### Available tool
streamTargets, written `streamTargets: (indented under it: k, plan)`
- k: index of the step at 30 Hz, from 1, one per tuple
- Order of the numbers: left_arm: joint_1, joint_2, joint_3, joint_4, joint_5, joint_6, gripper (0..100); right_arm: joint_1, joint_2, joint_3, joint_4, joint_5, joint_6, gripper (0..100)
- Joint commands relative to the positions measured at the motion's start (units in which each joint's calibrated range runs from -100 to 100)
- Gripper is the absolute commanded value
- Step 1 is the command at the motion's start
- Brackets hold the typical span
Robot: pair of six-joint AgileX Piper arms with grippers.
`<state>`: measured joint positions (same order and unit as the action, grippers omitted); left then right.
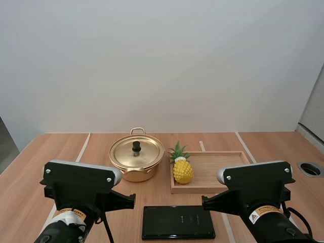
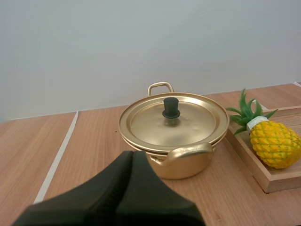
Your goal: Open the pot, put the grape inside, and close it
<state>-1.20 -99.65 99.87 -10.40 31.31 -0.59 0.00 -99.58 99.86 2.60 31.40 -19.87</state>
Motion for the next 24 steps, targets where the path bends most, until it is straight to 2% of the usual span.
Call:
streamTargets:
  k: [1, 11, 24]
  plan:
    - [0.08, -0.3, 0.1, 1.3, -0.9, -1.8, 0, 0.1, -0.4, 0.1, 0.2, -0.3, 0.2, 0]
    - [0.08, -0.3, 0.1, 8.7, -1.2, -10.1, 0, 0.1, -0.4, 0.1, 0.2, -0.3, 0.2, 0]
    - [0.08, -0.3, 0.1, 8.6, -1.2, -10.2, 0, 0.1, -0.4, 0.1, 0.2, -0.3, 0.2, 0]
